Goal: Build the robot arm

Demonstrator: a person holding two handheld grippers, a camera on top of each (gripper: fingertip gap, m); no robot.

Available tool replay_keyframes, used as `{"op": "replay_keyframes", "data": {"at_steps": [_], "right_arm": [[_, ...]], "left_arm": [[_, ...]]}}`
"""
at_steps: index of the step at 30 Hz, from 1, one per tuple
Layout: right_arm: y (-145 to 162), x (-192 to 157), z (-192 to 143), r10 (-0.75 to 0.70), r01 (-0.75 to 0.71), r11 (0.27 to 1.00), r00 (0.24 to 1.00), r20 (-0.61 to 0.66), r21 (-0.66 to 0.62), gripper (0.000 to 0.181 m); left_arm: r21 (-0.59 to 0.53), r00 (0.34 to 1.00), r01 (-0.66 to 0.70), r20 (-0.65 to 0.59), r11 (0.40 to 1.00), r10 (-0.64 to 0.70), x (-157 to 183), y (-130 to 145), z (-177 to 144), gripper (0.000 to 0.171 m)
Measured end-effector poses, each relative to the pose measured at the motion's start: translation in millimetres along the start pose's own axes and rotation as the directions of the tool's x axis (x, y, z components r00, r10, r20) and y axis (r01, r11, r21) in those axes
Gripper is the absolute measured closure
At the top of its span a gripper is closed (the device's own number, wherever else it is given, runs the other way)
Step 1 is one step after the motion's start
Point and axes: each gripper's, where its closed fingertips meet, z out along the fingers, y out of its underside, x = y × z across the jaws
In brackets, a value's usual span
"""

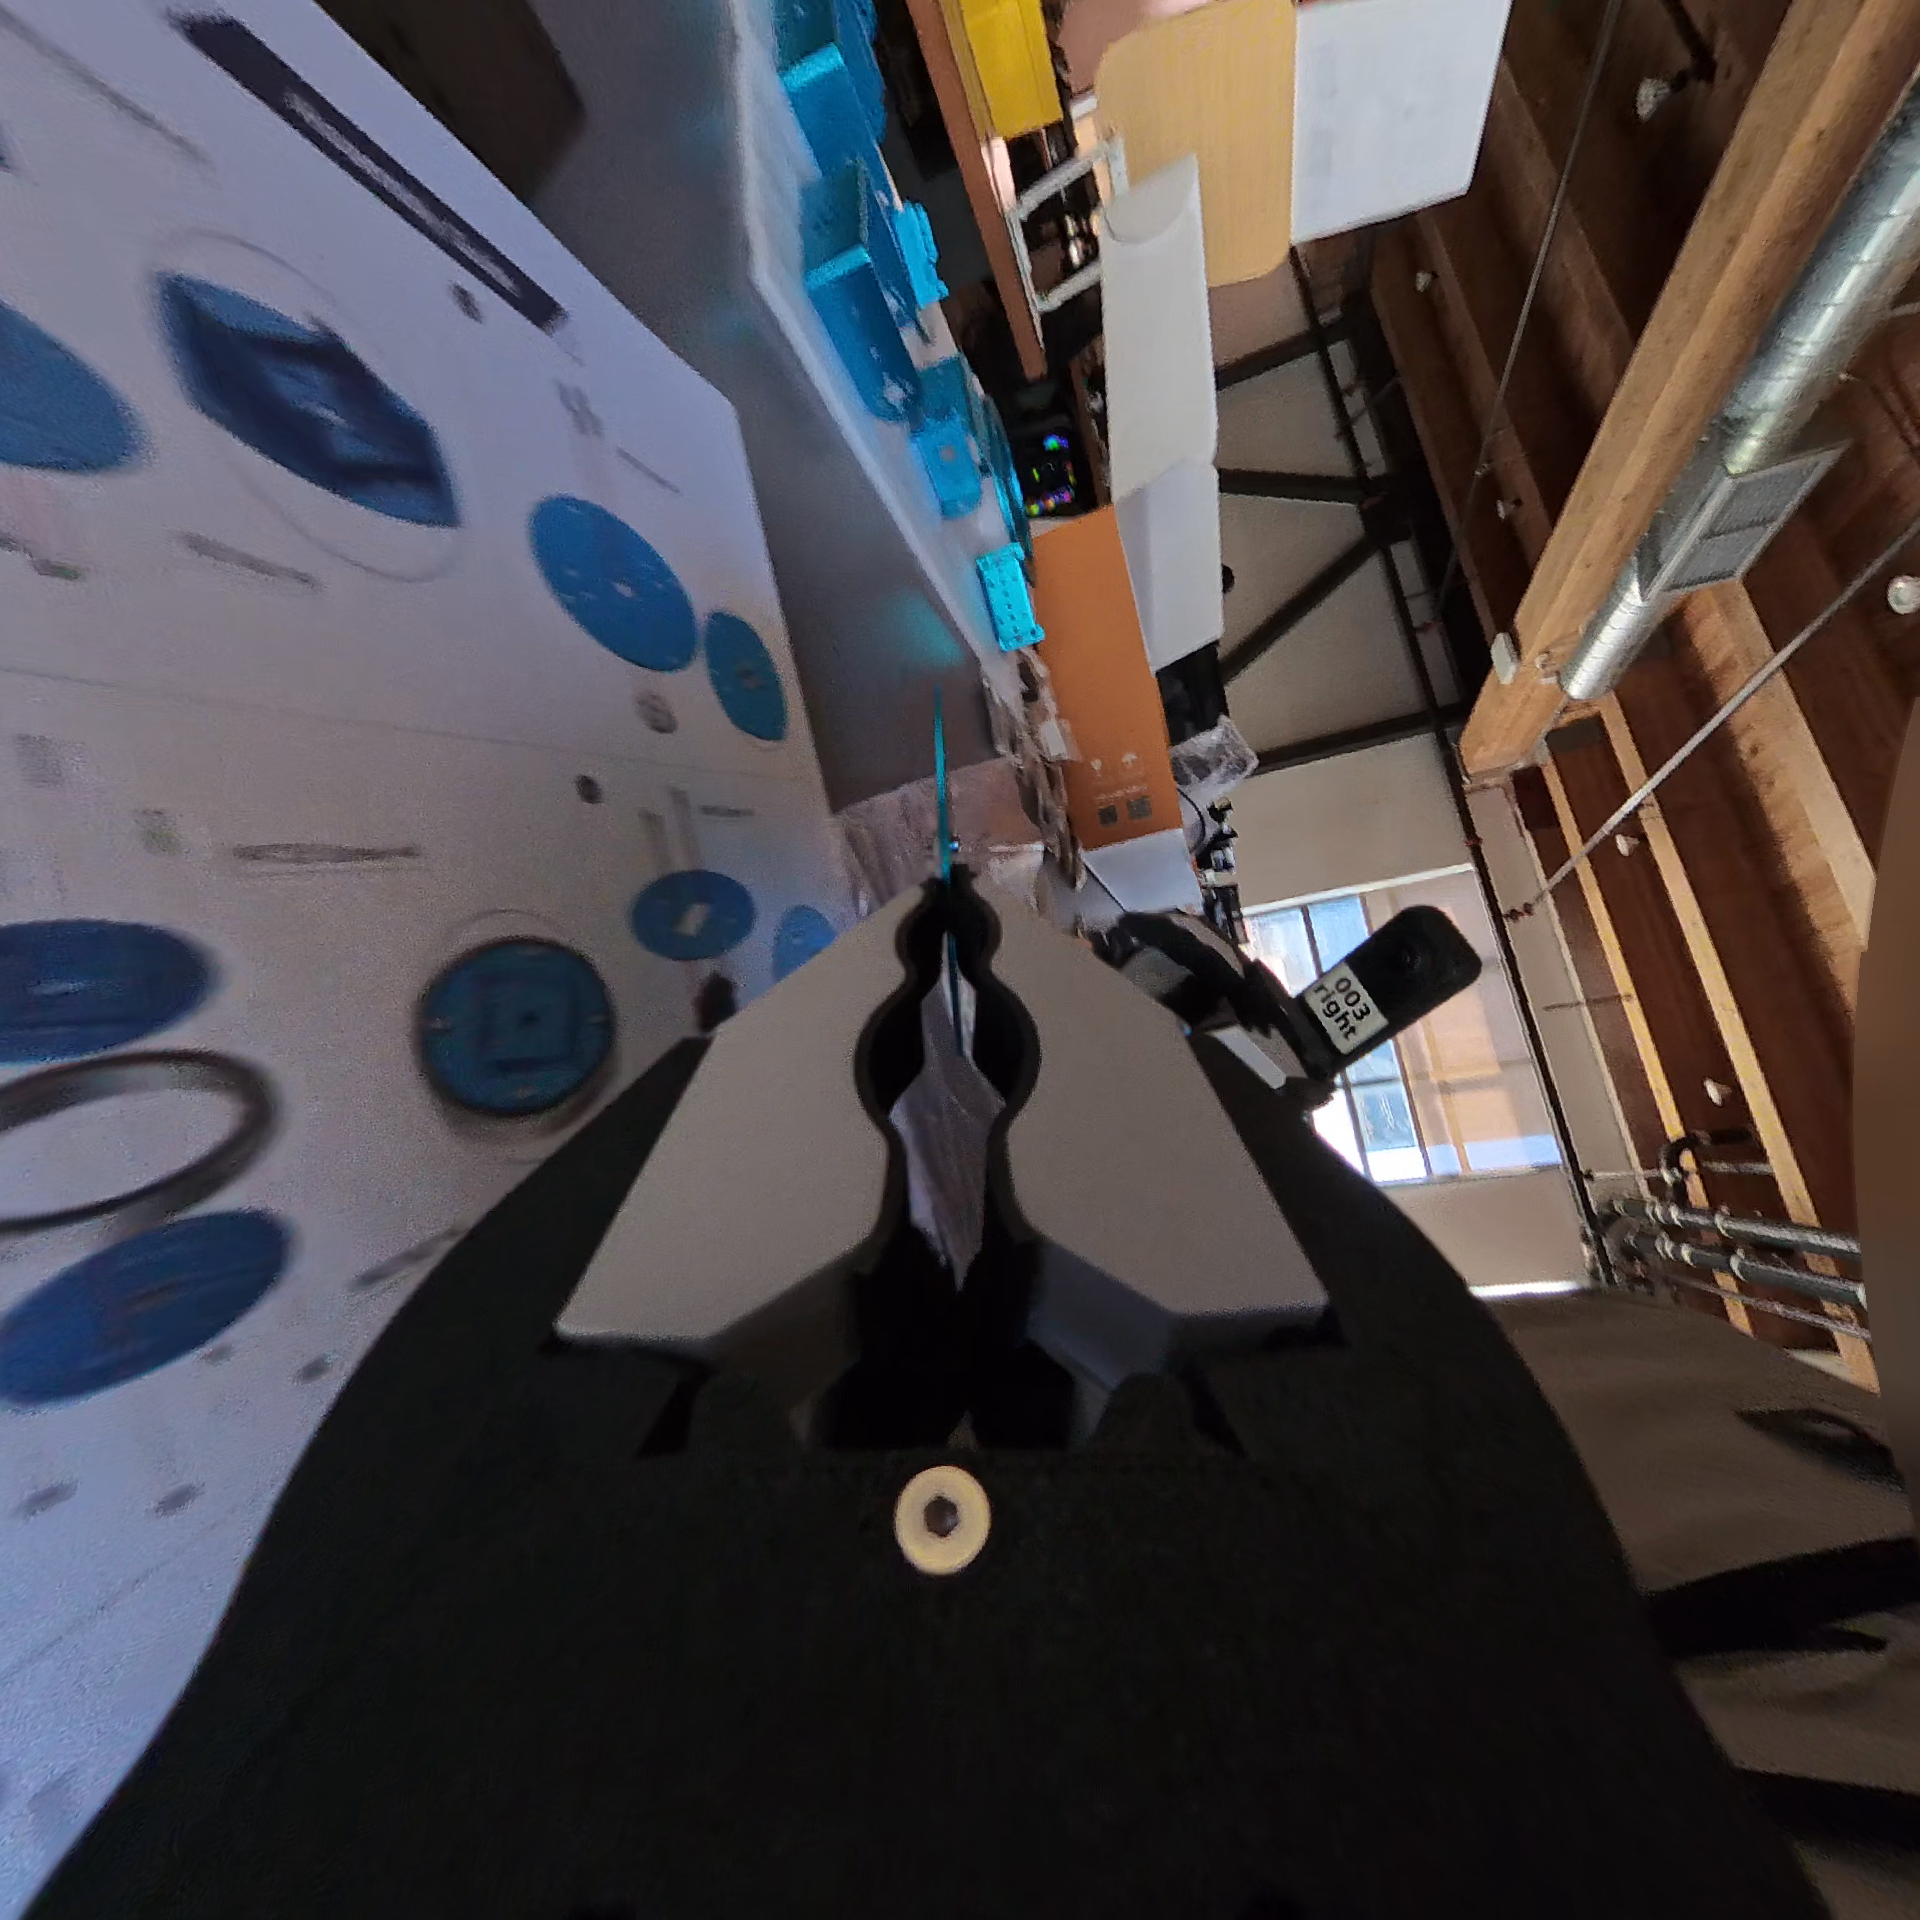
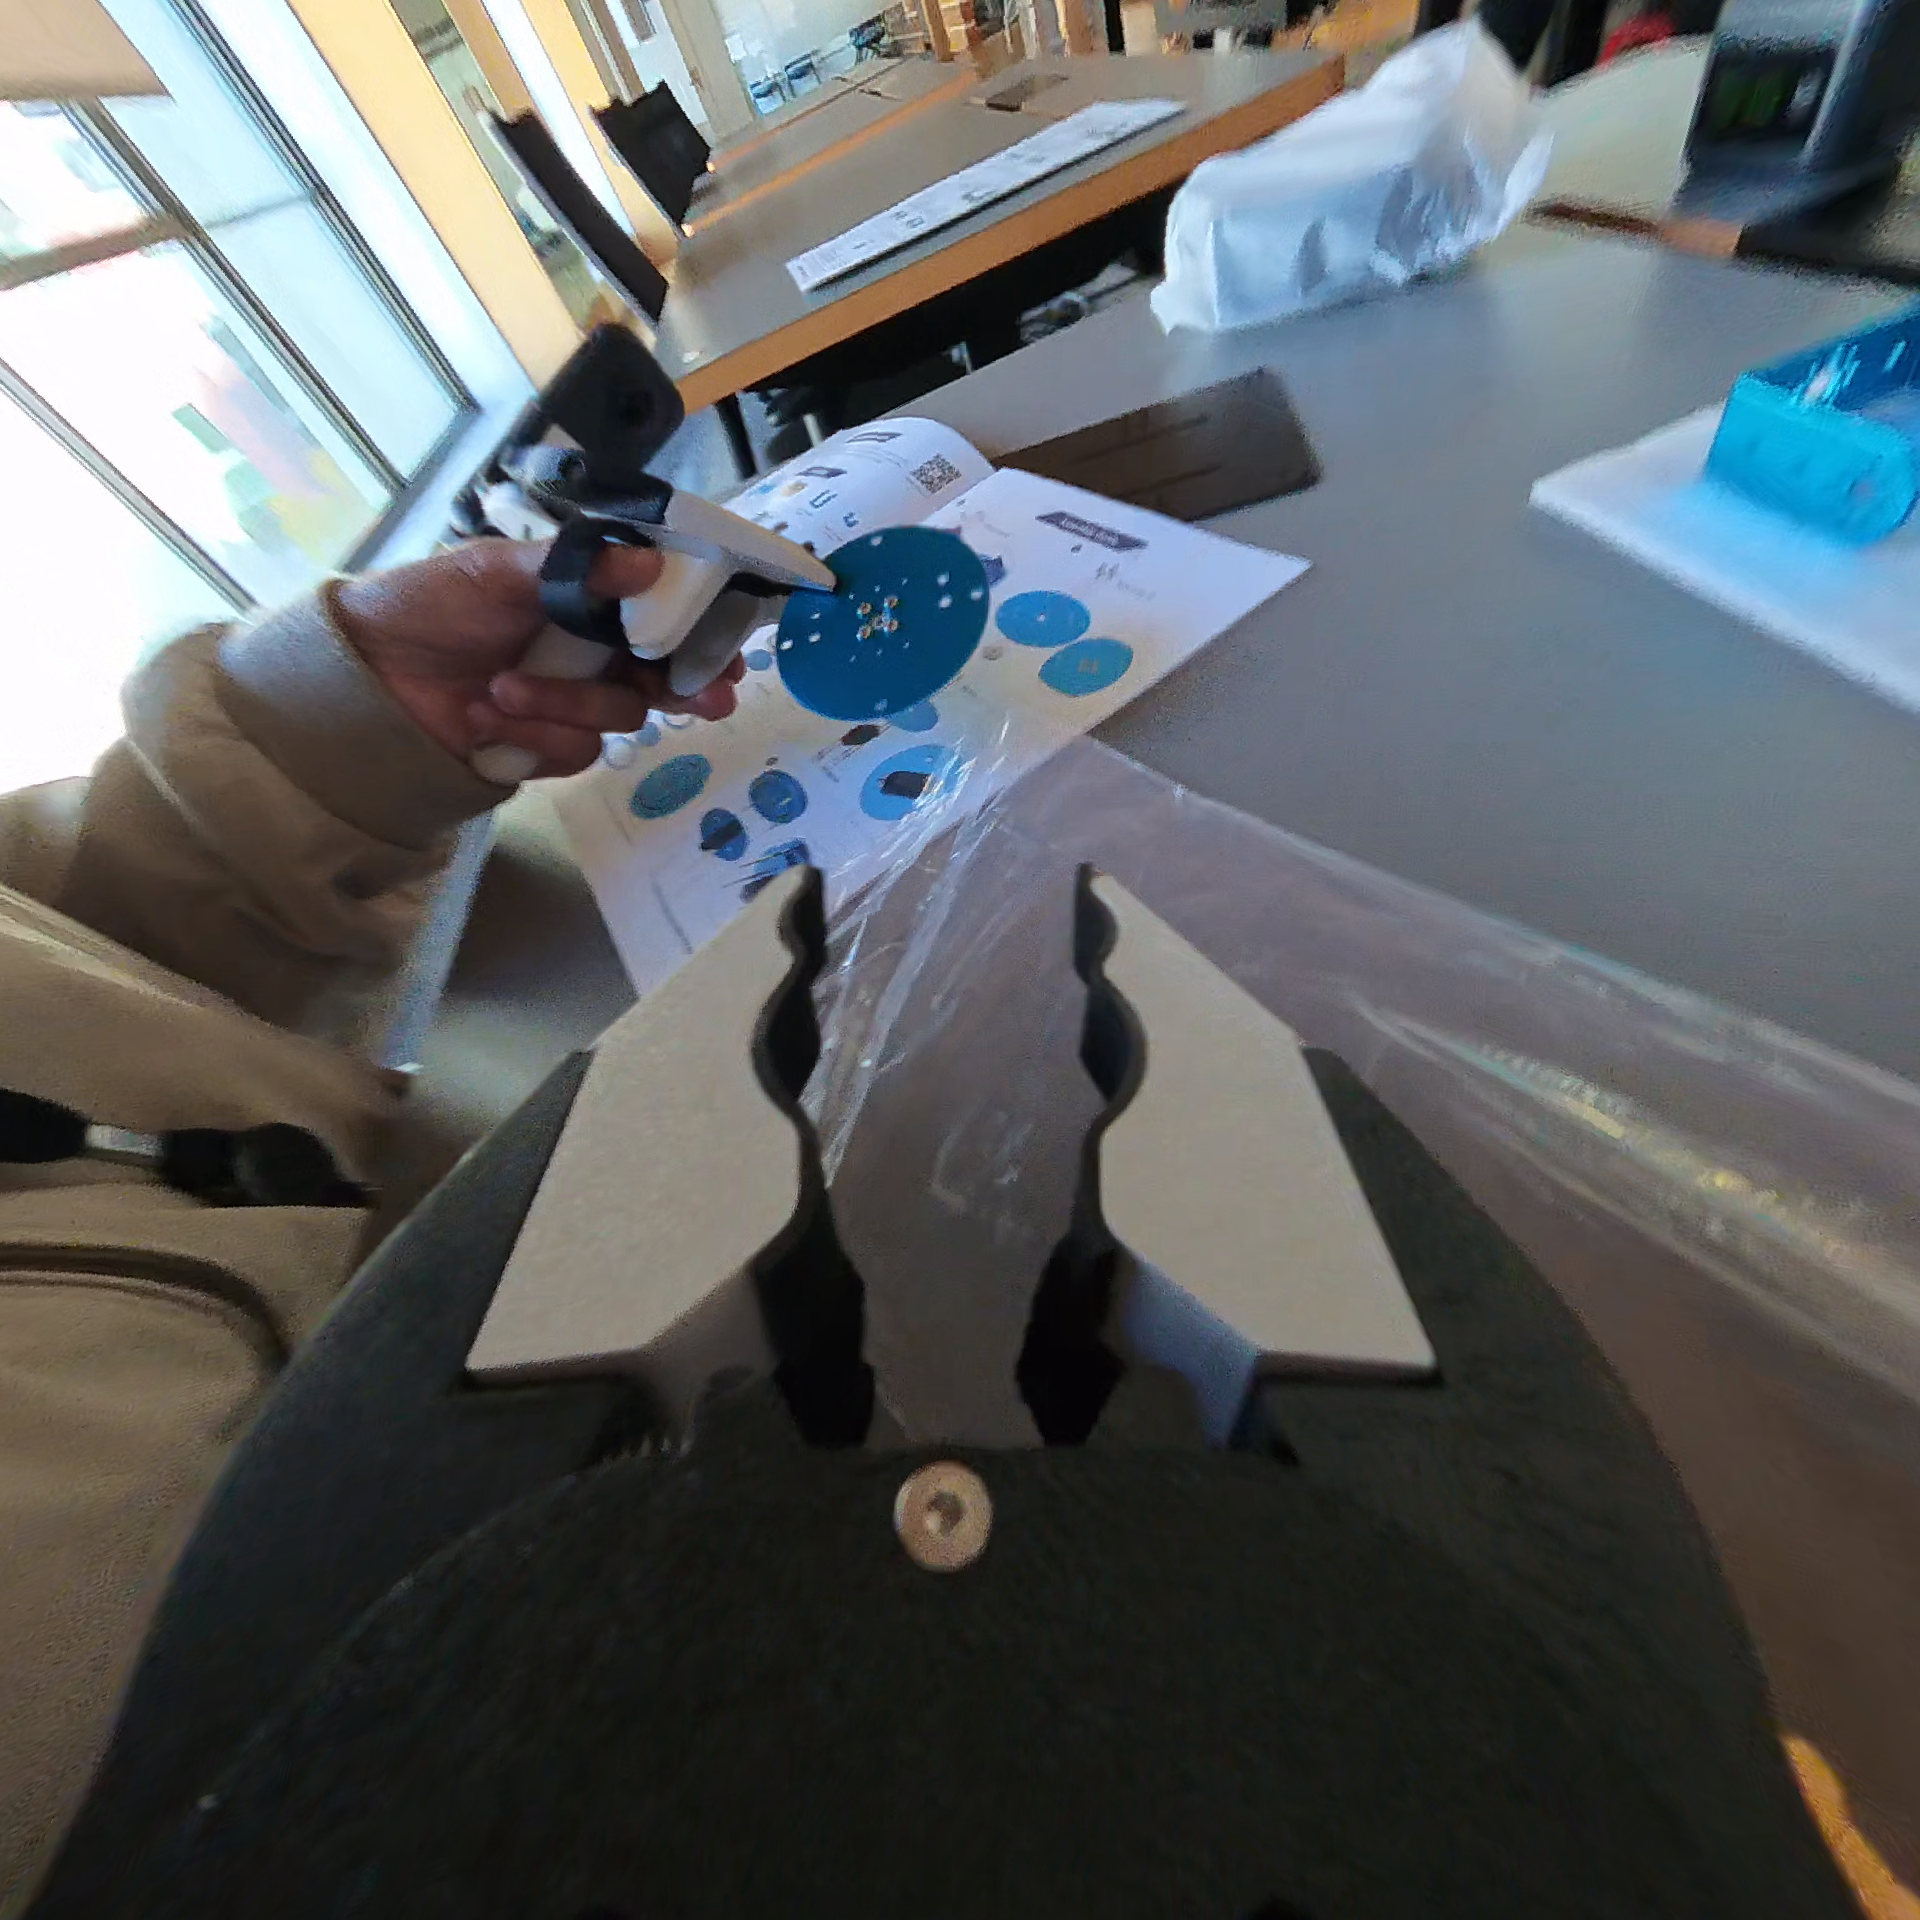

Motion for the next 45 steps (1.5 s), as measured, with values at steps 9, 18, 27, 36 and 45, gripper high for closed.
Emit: {"op": "replay_keyframes", "data": {"at_steps": [9,18,27,36,45], "right_arm": [[0.0,-8.3,45.1,-0.302,0.296,0.953,0.923,-0.237,-0.061,0.081],[18.2,1.6,45.8,-0.274,0.217,0.952,0.918,-0.285,-0.215,0.087],[10.0,14.1,77.3,-0.145,0.080,0.973,0.943,-0.301,-0.218,0.088],[28.7,24.5,85.8,-0.144,0.029,0.954,0.918,-0.370,-0.299,0.087],[27.7,17.0,97.0,-0.064,-0.051,0.967,0.901,-0.428,-0.251,0.087]], "left_arm": [[-0.226,0.974,0.058,-0.200,0.972,-0.104,58.1,74.8,77.7,0.171],[-0.213,0.980,-0.173,-0.131,0.962,0.147,54.9,83.3,82.2,0.161],[0.013,0.699,-0.674,0.335,0.739,0.632,22.9,23.7,-36.0,0.136],[-0.079,0.546,-0.735,0.521,0.673,0.657,-6.5,60.6,-115.7,0.120],[-0.104,0.559,-0.753,0.422,0.650,0.714,2.0,71.2,-104.0,0.116]]}}
